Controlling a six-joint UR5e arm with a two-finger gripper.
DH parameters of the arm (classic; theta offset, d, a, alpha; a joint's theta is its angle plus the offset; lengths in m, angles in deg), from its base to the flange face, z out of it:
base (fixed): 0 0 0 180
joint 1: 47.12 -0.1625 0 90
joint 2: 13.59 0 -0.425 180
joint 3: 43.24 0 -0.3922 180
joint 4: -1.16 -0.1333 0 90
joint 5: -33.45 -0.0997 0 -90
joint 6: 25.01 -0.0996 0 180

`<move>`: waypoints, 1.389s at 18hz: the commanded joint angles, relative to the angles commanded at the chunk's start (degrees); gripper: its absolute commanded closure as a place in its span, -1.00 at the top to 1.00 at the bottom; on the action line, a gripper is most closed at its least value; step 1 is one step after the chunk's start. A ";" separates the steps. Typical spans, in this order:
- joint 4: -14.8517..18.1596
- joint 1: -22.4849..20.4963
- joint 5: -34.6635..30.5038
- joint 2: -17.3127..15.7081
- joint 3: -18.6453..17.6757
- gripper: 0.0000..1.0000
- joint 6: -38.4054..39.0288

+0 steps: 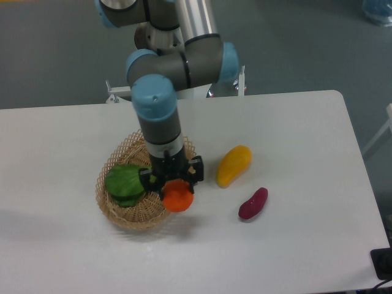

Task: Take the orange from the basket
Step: 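Lift the orange out of the basket and carry it beside the mango, then hold the orange raised above the table near the sweet potato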

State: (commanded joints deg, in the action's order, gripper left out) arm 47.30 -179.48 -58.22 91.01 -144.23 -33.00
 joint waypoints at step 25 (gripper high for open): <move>15.38 -17.94 1.94 7.54 11.77 -0.46 -58.98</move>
State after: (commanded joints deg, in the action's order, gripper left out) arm 62.68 -197.41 -56.28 98.55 -132.46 -91.98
